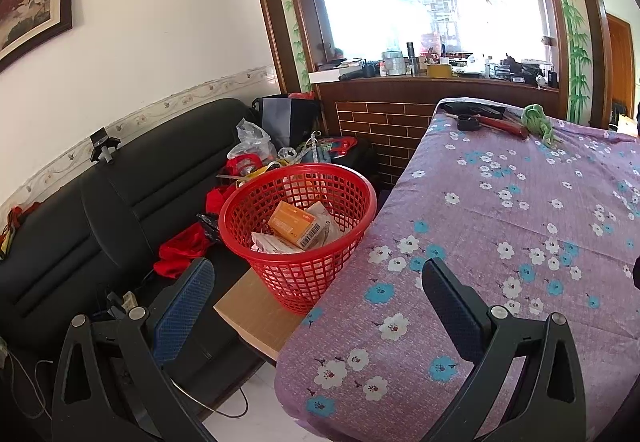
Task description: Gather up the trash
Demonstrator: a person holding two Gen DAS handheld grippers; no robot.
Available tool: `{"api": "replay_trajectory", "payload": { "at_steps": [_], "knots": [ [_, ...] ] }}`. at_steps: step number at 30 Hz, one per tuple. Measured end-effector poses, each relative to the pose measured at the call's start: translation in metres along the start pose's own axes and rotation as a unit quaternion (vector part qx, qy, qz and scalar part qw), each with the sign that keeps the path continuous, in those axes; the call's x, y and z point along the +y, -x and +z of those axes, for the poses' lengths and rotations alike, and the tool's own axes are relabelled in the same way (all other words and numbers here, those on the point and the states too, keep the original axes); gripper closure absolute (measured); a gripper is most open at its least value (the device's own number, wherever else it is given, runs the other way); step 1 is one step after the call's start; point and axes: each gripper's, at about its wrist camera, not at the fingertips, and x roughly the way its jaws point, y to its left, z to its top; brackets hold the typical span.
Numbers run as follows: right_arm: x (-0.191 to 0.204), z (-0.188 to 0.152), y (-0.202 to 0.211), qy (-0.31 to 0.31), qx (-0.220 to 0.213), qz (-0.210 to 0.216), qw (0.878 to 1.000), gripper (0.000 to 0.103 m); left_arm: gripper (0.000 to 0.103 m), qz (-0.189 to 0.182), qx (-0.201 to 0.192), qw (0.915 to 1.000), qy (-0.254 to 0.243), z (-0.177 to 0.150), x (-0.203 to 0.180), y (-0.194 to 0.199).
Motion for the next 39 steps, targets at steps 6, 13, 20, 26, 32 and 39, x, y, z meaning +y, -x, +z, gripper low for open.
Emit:
{"api": "replay_trajectory", "payload": {
  "at_steps": [6, 13, 20, 26, 32, 39],
  "knots": [
    [0.000, -0.002, -0.002, 0.001, 0.004, -0.001, 1.000, 0.006, 0.000, -0.003, 0.003, 1.0000, -0.003, 0.000, -0.002, -0.002],
    [-0.011, -0.005, -0.008, -0.015, 0.015, -0.012, 1.000, 0.006, 0.000, -0.020, 0.001, 0.9994, -0.026, 0.001, -0.021, -0.004],
    [-0.022, -0.007, -0.010, -0.026, 0.017, -0.021, 0.999, 0.006, 0.000, -0.040, 0.003, 0.9980, -0.048, 0.001, -0.043, -0.006],
    [-0.039, -0.012, -0.012, -0.043, 0.024, -0.040, 0.998, 0.006, 0.000, -0.071, 0.006, 0.9948, -0.073, 0.004, -0.074, -0.008],
    [-0.111, -0.025, -0.018, -0.122, 0.053, -0.138, 0.982, 0.000, 0.000, -0.164, 0.057, 0.9785, -0.112, 0.008, -0.137, -0.023],
    [-0.203, -0.051, -0.043, -0.214, 0.122, -0.240, 0.939, 0.000, 0.000, -0.247, 0.138, 0.9441, -0.168, 0.001, -0.241, -0.046]
  ]
}}
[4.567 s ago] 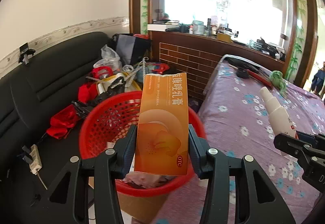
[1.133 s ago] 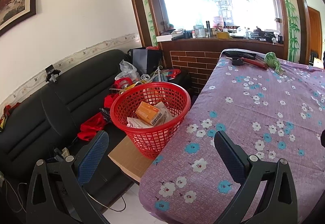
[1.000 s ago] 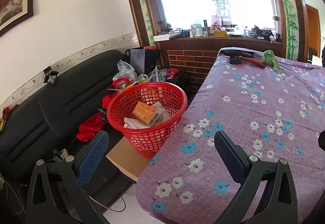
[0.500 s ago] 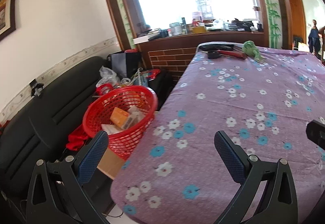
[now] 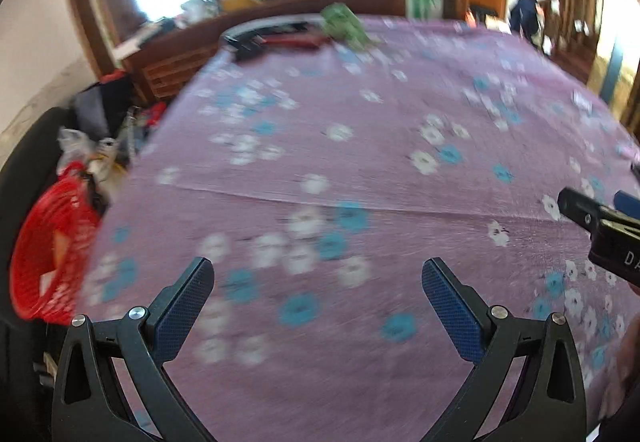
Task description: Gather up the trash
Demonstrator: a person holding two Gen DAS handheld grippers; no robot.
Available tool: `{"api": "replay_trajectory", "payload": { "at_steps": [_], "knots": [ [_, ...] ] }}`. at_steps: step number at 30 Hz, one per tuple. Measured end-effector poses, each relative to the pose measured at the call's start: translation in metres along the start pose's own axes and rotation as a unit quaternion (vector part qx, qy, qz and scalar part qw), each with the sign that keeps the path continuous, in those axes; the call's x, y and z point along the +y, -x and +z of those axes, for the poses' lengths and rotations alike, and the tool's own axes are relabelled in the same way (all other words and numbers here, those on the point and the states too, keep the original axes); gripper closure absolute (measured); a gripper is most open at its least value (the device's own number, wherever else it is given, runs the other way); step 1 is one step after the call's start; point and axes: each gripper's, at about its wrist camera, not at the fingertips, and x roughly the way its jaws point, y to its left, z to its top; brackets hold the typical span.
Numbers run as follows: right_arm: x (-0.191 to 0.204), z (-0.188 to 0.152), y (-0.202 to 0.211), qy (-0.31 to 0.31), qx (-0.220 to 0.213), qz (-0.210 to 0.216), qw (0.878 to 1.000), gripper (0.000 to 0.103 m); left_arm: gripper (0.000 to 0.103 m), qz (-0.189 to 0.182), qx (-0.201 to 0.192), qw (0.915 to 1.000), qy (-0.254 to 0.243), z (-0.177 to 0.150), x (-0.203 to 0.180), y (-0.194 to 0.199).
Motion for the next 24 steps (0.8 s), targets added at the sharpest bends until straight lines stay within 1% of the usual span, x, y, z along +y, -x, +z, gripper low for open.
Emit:
{"api": "replay_trajectory", "payload": {
  "at_steps": [1, 2, 4, 6, 7, 8, 11, 12, 17, 24],
  "knots": [
    [-0.006, 0.002, -0.008, 0.001, 0.010, -0.016, 1.000, 0.000, 0.000, -0.013, 0.012, 0.9998, -0.003, 0.003, -0.007, -0.008],
    [-0.009, 0.002, -0.013, 0.000, 0.014, -0.021, 1.000, 0.000, 0.000, -0.016, 0.029, 0.9994, -0.007, 0.007, -0.014, -0.016],
    [-0.017, 0.006, -0.021, -0.010, 0.033, -0.016, 0.999, 0.000, 0.000, -0.021, 0.038, 0.9990, -0.009, 0.014, -0.021, -0.023],
    [-0.023, 0.009, -0.024, -0.018, 0.036, -0.016, 0.999, 0.000, 0.000, -0.024, 0.055, 0.9980, -0.021, 0.016, -0.029, -0.031],
    [-0.023, 0.011, -0.027, -0.015, 0.040, -0.024, 0.999, 0.000, 0.000, -0.025, 0.051, 0.9982, -0.019, 0.017, -0.029, -0.031],
    [-0.023, 0.011, -0.029, -0.012, 0.045, -0.028, 0.998, 0.000, 0.000, -0.029, 0.056, 0.9979, -0.018, 0.017, -0.029, -0.033],
    [-0.020, 0.011, -0.040, -0.004, 0.069, -0.020, 0.997, 0.000, 0.000, -0.054, 0.062, 0.9966, 0.006, 0.018, -0.023, -0.039],
    [-0.019, 0.012, -0.039, 0.001, 0.063, -0.024, 0.998, 0.000, 0.000, -0.064, 0.061, 0.9959, 0.016, 0.019, -0.020, -0.042],
    [-0.018, 0.009, -0.042, 0.001, 0.066, -0.023, 0.998, 0.000, 0.000, -0.061, 0.048, 0.9968, 0.021, 0.020, -0.018, -0.043],
    [-0.017, 0.009, -0.042, 0.002, 0.066, -0.021, 0.998, 0.000, 0.000, -0.061, 0.048, 0.9967, 0.024, 0.021, -0.016, -0.041]
  ]
}}
